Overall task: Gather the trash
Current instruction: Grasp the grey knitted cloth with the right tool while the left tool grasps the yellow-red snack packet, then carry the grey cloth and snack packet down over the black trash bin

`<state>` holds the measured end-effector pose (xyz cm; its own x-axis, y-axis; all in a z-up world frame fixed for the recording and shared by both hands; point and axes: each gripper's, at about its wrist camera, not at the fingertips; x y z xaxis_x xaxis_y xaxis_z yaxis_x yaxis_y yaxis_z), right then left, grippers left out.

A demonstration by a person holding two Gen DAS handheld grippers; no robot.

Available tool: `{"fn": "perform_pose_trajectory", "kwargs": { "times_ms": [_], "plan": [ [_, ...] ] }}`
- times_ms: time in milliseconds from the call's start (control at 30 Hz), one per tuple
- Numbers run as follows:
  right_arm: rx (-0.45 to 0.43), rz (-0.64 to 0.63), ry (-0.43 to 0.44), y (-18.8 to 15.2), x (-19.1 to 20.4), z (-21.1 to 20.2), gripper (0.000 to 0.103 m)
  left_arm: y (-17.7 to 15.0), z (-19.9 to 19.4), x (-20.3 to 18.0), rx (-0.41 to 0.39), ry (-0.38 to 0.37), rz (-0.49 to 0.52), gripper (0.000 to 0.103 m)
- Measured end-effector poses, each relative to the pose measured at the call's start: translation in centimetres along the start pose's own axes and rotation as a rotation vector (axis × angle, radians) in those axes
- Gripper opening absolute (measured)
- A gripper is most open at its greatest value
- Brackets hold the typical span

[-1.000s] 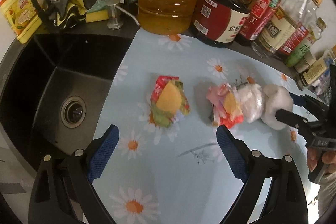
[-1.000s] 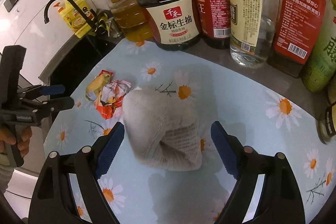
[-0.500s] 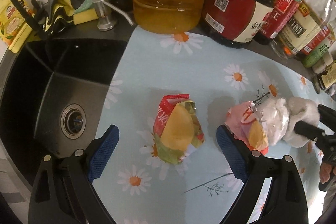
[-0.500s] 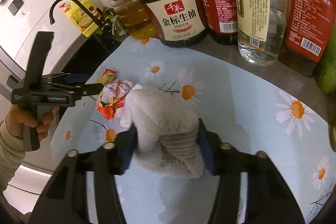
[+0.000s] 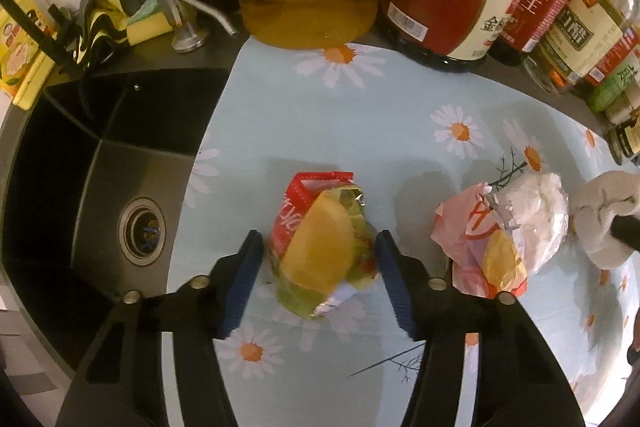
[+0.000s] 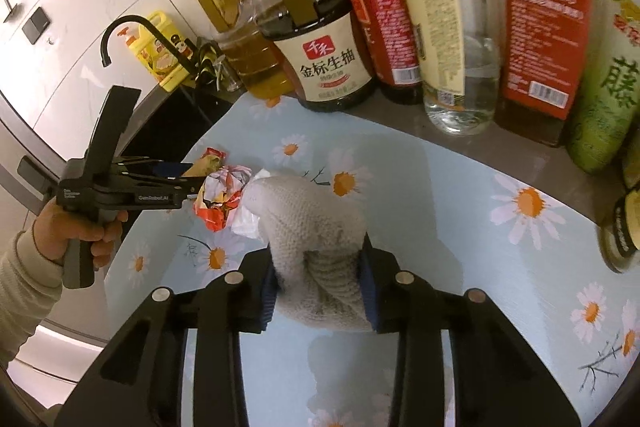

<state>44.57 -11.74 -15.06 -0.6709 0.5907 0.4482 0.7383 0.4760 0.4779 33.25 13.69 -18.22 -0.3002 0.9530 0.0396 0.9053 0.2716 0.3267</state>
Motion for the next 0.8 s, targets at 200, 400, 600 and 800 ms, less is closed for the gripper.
{"fn": "perform_pose_trajectory", "kwargs": {
  "times_ms": [200, 400, 600, 800],
  "plan": [
    [-0.019, 0.02, -0.019, -0.9, -0.2, -1.4, 0.035, -0.2, -0.6, -0.5, -0.004, -0.014, 0.0, 0.05],
    [-0.034, 0.038, -0.044, -2.1, 0.2, -2.5, 0.035, -1.2, -2.2, -1.1, -0.034, -0.036, 0.017, 0.049],
    [-0.047, 0.062, -0.077, -3.9, 1.1, -3.6, 0.035, -2.4, -4.0, -1.3, -0.058, -0.054, 0.041, 0.049],
    [-0.065, 0.097, -0.106, -6.2, 2.5, -5.0, 0.035, -4.5, -5.9, -1.0, -0.079, -0.086, 0.084, 0.049]
  ]
}}
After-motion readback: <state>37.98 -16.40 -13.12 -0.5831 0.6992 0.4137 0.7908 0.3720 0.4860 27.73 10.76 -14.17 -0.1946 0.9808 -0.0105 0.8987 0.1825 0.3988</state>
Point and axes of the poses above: each gripper's, at about its wrist camera, not at the fingertips, and z roughly the way its jaws point, x to its left, y to its top, and after that the axes turned 8 degrees about z, right-handed
